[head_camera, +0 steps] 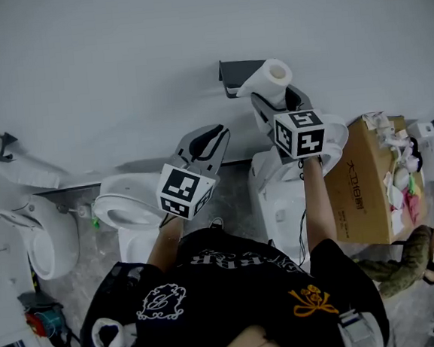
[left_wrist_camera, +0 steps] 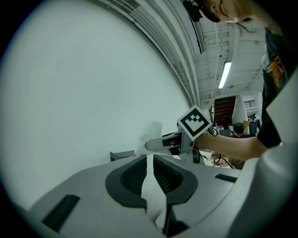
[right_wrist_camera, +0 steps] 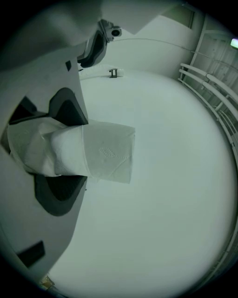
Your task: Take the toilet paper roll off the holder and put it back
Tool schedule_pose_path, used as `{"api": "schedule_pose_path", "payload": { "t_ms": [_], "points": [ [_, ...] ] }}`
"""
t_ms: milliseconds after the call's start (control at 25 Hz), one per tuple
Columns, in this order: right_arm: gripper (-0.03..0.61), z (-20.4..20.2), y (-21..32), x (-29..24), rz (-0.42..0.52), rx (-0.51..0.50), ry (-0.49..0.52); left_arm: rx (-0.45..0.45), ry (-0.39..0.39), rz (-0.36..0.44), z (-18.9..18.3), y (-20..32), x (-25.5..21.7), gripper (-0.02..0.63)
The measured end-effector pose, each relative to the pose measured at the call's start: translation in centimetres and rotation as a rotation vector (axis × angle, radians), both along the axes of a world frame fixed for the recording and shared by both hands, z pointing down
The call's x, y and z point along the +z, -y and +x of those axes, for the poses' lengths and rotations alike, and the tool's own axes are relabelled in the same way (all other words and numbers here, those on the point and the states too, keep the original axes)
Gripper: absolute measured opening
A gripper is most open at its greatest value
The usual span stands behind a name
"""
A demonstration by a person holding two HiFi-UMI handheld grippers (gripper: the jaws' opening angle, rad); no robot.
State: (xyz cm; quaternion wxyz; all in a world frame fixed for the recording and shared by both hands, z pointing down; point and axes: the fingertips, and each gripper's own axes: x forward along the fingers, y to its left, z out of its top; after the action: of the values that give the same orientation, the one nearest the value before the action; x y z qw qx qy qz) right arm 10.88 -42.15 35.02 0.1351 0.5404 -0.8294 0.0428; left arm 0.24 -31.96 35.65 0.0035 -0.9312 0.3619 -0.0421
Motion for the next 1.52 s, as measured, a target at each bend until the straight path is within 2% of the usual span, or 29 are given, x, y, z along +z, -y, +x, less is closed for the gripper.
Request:
{"api": "schedule_pose_path", "payload": {
  "t_ms": [160,400,600,920,1200,1360,1520],
  "points": [
    [0.321,-0.3,3.4,0.0,-0.013,0.012,0.014,0.010,0.004,-0.001,-0.2,1.4,0.3,0.040],
    [0.321,0.1,8.2,0.8,-0.012,0.091,-0.058,0.021,0.008,0.002,-0.5,3.5,0.1,0.040],
    [0.321,1.1,11.0,2.5,-0.047,0.136,-0.086,0.016,-0.005,0.000,-1.0,5.3,0.2,0.040],
    [0.322,2.3,12.1,2.8,-0.053,0.188,-0.087,0.001,-0.012,-0.027,-2.2,7.0,1.0,0.040],
    [0.331,2.2,12.0,2.9,-0.065,0.173,-0.089,0.012,-0.024,-0.030,-2.1,7.3,1.2,0.040],
    [0.385,1.9,11.8,2.7,-0.061,0.157,-0.063,0.011,-0.025,-0.032,-2.3,7.5,1.2,0.040],
    [0.399,2.1,11.0,1.6,-0.032,0.165,-0.046,0.003,-0.026,-0.038,-2.6,7.3,1.4,0.040]
  ]
}}
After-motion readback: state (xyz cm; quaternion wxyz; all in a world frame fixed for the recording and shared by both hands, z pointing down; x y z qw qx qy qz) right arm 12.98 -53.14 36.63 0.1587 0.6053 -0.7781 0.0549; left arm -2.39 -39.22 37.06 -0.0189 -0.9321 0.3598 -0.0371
